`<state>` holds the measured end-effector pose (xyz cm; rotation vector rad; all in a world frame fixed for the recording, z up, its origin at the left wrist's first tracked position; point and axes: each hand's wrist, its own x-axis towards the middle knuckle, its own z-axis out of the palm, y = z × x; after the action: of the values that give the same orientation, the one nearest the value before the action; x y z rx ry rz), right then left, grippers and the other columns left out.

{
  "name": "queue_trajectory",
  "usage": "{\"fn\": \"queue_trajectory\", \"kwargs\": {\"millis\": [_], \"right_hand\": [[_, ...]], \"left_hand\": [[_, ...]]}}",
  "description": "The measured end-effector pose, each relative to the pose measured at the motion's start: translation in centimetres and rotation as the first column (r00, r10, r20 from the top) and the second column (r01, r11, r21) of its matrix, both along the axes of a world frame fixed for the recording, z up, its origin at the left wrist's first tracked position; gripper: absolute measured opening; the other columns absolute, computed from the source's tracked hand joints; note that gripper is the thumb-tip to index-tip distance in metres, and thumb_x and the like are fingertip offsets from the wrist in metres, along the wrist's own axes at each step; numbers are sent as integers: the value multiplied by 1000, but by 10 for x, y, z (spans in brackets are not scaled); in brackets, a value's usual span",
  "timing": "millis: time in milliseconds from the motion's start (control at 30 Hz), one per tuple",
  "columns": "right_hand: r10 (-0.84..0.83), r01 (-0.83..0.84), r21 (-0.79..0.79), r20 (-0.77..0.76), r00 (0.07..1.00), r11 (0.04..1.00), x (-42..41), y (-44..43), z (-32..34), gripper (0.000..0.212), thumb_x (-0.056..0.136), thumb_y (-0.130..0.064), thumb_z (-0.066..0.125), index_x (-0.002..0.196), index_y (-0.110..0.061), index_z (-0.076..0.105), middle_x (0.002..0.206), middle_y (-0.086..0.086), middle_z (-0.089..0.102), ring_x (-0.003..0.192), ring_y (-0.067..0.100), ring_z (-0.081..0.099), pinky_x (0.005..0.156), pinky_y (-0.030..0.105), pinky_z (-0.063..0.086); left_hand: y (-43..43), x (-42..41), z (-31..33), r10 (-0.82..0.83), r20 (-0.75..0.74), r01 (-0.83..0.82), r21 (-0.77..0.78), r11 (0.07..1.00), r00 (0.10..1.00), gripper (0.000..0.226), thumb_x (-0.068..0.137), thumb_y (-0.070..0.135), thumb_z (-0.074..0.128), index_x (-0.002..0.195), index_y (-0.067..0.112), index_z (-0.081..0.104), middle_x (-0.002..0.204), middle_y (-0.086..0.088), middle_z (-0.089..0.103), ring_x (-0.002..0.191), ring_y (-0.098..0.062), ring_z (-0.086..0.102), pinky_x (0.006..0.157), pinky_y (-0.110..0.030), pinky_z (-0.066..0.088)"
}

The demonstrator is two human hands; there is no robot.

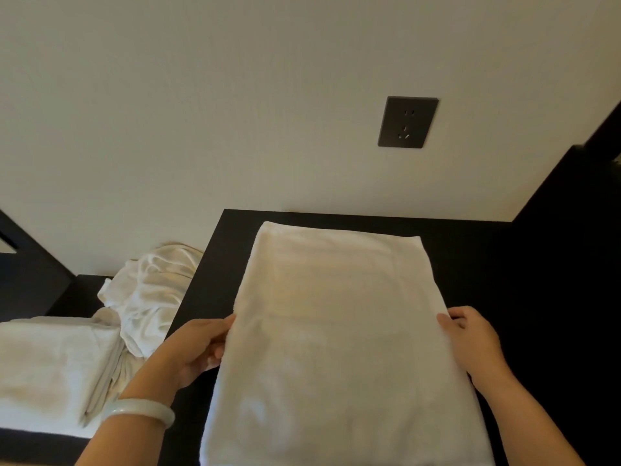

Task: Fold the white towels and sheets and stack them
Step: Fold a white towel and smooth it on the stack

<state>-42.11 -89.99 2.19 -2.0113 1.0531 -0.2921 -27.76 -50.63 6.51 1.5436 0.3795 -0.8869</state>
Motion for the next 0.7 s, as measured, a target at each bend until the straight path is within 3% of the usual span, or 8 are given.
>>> {"fn": "queue_trajectory", "kwargs": {"millis": [100, 167, 233, 300, 367, 500, 633, 700], "right_hand": [[0, -14, -96, -139, 990, 995, -8, 4, -4, 13, 95, -28, 63, 94, -22, 52, 83, -5, 57, 71, 11, 57, 51, 23, 39], [4, -23, -125, -151, 989, 992, -15, 10, -8, 11, 94, -24, 64, 92, -20, 54, 81, -5, 56, 69, 10, 55, 50, 23, 37], [-14, -1, -136, -110, 994, 991, -20, 17, -7, 10, 95, -21, 64, 97, -15, 57, 81, -4, 56, 69, 10, 54, 50, 22, 35], [-30, 19, -131, -82, 996, 991, -21, 22, -3, 13, 96, -21, 62, 103, -13, 56, 87, 2, 58, 70, 12, 54, 50, 23, 36], [-39, 25, -145, -89, 995, 989, -22, 25, 2, 22, 97, -22, 61, 114, -10, 53, 91, 6, 59, 71, 16, 56, 50, 24, 37], [-80, 16, -317, -191, 978, 948, -30, 31, 4, 35, 99, -29, 55, 125, -10, 43, 71, -4, 48, 56, 14, 53, 43, 25, 35], [-69, -29, -416, -218, 974, 909, -36, 44, 2, 32, 98, -28, 57, 122, -14, 40, 69, -8, 44, 49, 10, 49, 40, 24, 39], [-54, -81, -530, -234, 971, 844, -39, 46, 4, 38, 90, -20, 68, 115, -13, 40, 80, 0, 50, 49, 7, 43, 42, 22, 41]], "left_hand": [[1, -1, -1, 11, 60, -14, 47, 999, 998, 22, 95, 18, 62, 97, 0, 76, 56, -6, 49, 49, -14, 41, 56, -26, 42], [-4, -1, -3, 8, 202, -53, 217, 975, 979, 19, 94, 18, 64, 92, 2, 74, 57, -4, 54, 52, -14, 47, 59, -28, 46], [-11, 0, -9, -161, 395, -79, 525, 847, 905, 15, 94, 23, 65, 88, 11, 70, 71, -2, 62, 65, -16, 57, 67, -31, 47], [-18, -5, -12, -370, 465, -88, 709, 699, 805, 12, 95, 27, 62, 86, 20, 61, 80, -1, 63, 73, -14, 59, 63, -25, 42], [-19, -9, -17, -400, 472, -94, 729, 678, 786, 14, 95, 30, 62, 85, 24, 55, 81, 0, 61, 72, -12, 58, 58, -22, 39], [-11, -14, -20, -398, 458, -99, 745, 660, 794, 22, 92, 40, 63, 86, 22, 53, 78, -1, 61, 69, -15, 59, 56, -25, 41], [-15, -22, -14, -488, 405, -17, 782, 623, 773, 27, 93, 38, 63, 103, 19, 46, 83, -1, 59, 69, -13, 59, 56, -23, 42], [-20, -27, -10, -528, 441, -43, 796, 604, 726, 33, 91, 31, 67, 112, 17, 45, 95, -2, 58, 79, -12, 57, 67, -25, 49]]}}
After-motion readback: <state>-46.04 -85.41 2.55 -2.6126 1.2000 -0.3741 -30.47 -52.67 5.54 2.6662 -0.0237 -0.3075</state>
